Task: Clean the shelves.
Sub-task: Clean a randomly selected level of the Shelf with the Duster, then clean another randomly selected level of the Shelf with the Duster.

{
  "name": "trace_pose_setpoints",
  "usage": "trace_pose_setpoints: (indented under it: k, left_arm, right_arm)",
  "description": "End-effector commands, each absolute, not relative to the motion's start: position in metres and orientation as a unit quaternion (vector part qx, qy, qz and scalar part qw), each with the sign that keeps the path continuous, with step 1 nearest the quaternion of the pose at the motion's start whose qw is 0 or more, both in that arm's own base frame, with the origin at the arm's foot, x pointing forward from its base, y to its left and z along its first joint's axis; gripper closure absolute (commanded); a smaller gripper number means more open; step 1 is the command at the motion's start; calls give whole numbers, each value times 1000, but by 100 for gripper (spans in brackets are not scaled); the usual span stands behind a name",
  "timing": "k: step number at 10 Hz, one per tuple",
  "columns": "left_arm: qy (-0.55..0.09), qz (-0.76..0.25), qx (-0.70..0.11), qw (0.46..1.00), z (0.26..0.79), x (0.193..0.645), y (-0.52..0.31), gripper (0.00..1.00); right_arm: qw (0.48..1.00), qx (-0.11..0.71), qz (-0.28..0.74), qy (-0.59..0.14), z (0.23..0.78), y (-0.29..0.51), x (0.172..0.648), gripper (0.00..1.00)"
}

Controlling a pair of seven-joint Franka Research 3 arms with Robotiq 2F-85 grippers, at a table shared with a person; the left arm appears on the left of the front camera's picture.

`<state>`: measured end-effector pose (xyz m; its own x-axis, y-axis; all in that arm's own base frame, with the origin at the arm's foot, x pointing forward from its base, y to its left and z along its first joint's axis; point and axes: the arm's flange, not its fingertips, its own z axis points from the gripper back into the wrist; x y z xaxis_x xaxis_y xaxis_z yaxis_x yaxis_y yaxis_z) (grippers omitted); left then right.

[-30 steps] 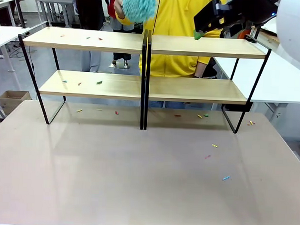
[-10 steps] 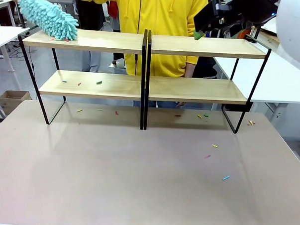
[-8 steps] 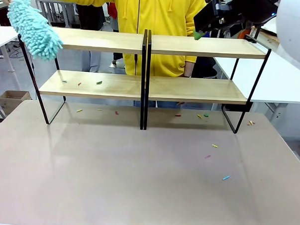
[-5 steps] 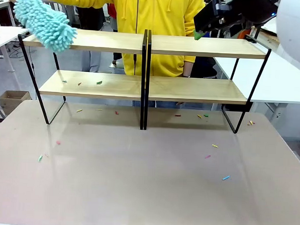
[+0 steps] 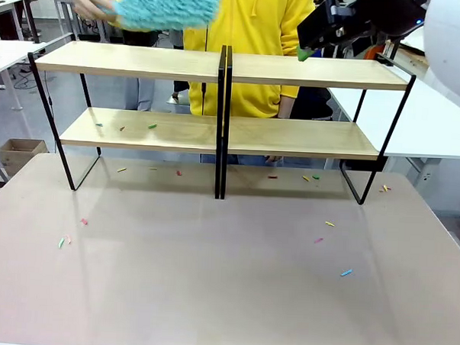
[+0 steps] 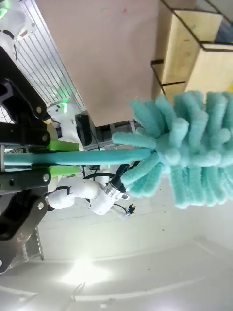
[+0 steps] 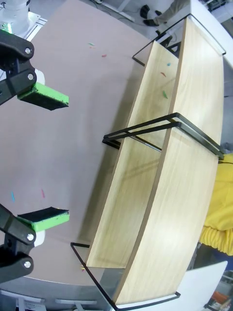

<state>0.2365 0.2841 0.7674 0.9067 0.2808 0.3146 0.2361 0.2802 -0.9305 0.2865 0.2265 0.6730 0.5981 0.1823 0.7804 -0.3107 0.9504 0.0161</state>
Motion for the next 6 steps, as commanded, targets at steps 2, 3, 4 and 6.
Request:
trace_pose_setpoints:
  k: [2, 3, 4, 6]
  left_arm:
    - [-172, -13, -587, 791, 769, 241, 265, 87]
    - [-172, -13, -587, 791, 769, 241, 265, 87]
    - [-172, -13, -587, 791, 769, 241, 265, 87]
    - [-172, -13, -587, 791, 769, 241, 265, 87]
  right_arm:
    - [890, 74, 136, -429, 674, 226, 287, 0]
    - [890, 74, 136, -429, 674, 226, 287, 0]
    - [890, 74, 136, -429, 674, 226, 287, 0]
    - [890, 74, 136, -429, 674, 226, 287, 0]
